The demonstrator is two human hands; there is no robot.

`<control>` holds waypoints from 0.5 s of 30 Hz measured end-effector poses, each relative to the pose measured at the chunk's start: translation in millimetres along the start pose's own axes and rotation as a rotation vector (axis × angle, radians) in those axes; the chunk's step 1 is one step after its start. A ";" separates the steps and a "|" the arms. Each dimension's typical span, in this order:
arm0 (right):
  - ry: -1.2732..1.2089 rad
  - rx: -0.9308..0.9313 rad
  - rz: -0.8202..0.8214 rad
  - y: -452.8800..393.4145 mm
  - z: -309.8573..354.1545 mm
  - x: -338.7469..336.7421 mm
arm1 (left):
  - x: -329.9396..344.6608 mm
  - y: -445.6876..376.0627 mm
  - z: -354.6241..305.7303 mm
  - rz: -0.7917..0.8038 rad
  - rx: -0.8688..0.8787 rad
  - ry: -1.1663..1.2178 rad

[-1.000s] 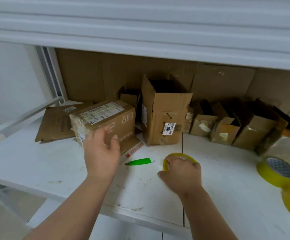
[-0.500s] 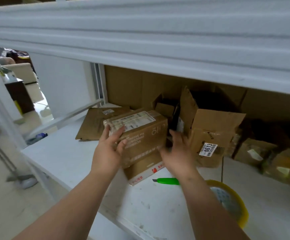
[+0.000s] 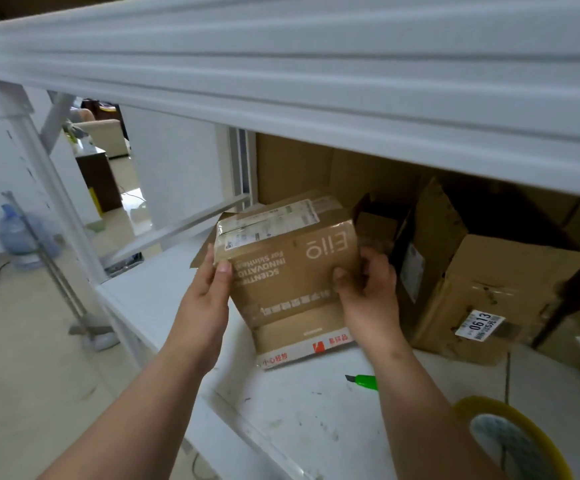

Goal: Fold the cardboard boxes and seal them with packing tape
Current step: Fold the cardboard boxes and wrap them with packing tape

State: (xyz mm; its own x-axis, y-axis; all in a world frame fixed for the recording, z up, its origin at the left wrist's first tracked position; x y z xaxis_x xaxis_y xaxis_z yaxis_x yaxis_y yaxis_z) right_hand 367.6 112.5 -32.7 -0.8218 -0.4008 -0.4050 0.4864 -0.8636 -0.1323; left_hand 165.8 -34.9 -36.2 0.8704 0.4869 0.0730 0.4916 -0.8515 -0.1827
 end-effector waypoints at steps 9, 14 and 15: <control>0.104 -0.088 0.047 25.4 27.2 1.5 | -6.4 5.2 -40.9 -0.059 0.081 -0.020; 0.109 -0.180 0.071 37.1 45.9 -14.6 | -11.0 30.6 -43.4 -0.217 -0.057 0.054; 0.115 -0.208 0.089 41.6 51.5 -16.5 | -12.1 36.1 -45.6 -0.238 -0.080 0.067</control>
State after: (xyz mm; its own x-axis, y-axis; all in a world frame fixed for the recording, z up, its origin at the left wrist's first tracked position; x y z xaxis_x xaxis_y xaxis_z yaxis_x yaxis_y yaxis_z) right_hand 386.1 67.5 15.1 -0.7400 -0.4247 -0.5216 0.6154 -0.7404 -0.2703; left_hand 174.2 -80.5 1.1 0.7285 0.6636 0.1701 0.6810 -0.7285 -0.0746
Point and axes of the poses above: each hand's wrist, its own y-axis away from the middle knuckle, its own x-axis out of the palm, z = x × y, the point moved 7 cm from there along -y, towards the middle knuckle, and after that the axes turned 13 degrees about z, right-handed, at the moved point
